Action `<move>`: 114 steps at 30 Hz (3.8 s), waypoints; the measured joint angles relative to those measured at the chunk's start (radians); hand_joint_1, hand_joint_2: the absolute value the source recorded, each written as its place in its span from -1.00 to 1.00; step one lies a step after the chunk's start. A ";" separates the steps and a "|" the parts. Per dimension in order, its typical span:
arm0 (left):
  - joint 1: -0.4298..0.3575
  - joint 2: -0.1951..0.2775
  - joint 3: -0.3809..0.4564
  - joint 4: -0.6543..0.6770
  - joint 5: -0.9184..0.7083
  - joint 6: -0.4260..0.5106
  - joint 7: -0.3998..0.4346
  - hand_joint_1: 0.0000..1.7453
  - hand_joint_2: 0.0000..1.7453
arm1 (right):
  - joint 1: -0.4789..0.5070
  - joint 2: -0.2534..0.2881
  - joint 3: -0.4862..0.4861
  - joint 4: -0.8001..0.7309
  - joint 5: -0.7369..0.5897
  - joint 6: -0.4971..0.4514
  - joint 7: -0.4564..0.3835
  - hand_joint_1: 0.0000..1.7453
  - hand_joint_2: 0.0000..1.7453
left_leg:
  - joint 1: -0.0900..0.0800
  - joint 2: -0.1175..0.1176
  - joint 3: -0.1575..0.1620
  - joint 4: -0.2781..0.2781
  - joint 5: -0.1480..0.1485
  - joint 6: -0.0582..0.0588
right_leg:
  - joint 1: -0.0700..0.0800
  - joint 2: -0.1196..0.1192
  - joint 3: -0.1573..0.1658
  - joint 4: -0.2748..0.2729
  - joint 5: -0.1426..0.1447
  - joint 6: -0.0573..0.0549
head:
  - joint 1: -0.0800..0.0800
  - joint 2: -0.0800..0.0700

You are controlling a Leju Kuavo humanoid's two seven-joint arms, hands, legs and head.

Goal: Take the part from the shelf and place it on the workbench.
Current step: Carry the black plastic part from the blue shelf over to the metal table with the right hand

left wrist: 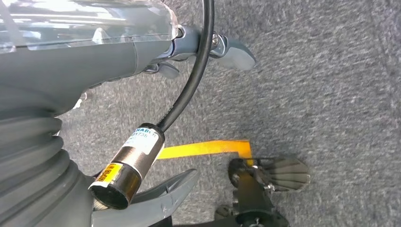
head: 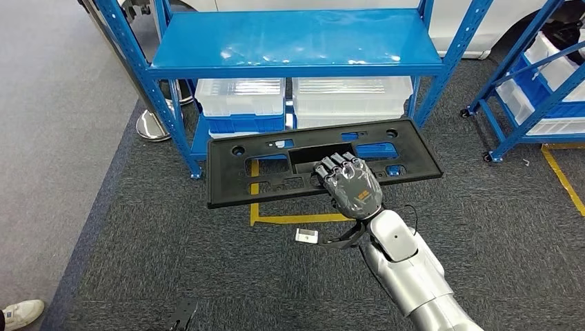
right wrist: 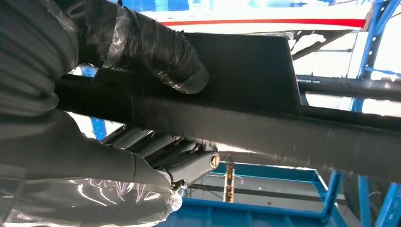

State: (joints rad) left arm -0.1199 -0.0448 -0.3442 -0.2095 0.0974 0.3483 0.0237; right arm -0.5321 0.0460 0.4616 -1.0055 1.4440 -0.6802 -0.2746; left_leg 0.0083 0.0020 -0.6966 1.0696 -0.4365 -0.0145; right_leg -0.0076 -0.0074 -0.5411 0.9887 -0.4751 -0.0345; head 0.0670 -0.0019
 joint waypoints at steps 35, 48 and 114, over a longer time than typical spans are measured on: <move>0.013 0.001 0.008 0.002 -0.012 0.001 -0.012 -1.00 1.00 | -0.005 0.020 -0.016 0.018 -0.006 0.000 -0.019 1.00 1.00 | 0.009 0.002 -0.047 0.250 -0.092 -0.014 | -0.001 0.002 -0.094 0.041 0.043 -0.003 | -0.001 0.000; 0.010 0.003 0.010 0.002 -0.012 0.005 -0.030 -1.00 1.00 | -0.004 0.022 -0.024 0.022 -0.027 0.000 -0.026 1.00 1.00 | 0.001 0.009 0.179 -0.101 -0.035 0.057 | -0.005 0.006 -0.235 0.237 -0.027 0.051 | 0.000 0.000; 0.035 -0.003 0.011 0.003 -0.016 0.003 -0.039 -1.00 1.00 | 0.010 0.033 -0.061 0.059 -0.065 0.000 -0.042 1.00 1.00 | 0.004 0.070 0.129 -0.053 -0.033 0.052 | -0.006 -0.014 -0.149 0.197 -0.016 0.065 | 0.004 0.000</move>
State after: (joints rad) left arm -0.0845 -0.0481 -0.3330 -0.2068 0.0813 0.3510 -0.0153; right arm -0.5219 0.0791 0.4009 -0.9462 1.3794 -0.6802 -0.3170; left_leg 0.0125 0.0720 -0.5672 1.0169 -0.4691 0.0374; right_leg -0.0133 -0.0210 -0.6904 1.1857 -0.4910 0.0305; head 0.0711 -0.0019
